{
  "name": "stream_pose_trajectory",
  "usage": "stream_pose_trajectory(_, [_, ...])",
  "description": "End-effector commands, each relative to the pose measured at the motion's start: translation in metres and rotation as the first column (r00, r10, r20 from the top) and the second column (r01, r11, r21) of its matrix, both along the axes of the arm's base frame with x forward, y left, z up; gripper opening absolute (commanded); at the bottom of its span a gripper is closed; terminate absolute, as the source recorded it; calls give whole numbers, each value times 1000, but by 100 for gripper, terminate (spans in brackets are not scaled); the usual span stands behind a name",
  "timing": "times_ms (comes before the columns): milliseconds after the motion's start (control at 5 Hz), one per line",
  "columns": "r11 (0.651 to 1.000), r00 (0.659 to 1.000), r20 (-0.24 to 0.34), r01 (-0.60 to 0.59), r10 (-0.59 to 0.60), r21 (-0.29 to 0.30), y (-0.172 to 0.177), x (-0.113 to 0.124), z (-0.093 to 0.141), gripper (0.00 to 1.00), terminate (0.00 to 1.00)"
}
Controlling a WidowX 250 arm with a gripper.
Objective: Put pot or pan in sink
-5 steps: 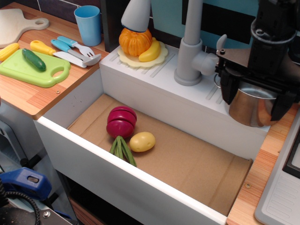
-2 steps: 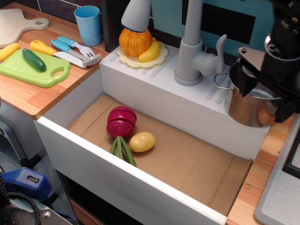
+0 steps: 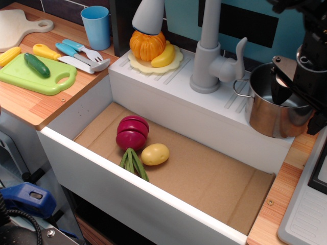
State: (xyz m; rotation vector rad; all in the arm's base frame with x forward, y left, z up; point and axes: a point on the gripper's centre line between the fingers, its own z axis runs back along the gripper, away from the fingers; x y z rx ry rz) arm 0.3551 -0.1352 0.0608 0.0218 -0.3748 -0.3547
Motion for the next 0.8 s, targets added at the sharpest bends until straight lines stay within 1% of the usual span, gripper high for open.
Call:
stream_pose_trajectory(0, [998, 999, 46, 9, -6, -62, -1, 9, 2, 100, 0])
stream_pose_trajectory(200, [998, 999, 51, -3, 6, -64, -1, 8, -3, 0, 0])
stream_pose_trajectory(400, [996, 1000, 27, -6, 8, -93, -1, 10, -6, 0, 0])
stream_pose_trajectory(600, [996, 999, 16, -39, 40, -75, -2, 3, 1, 0, 0])
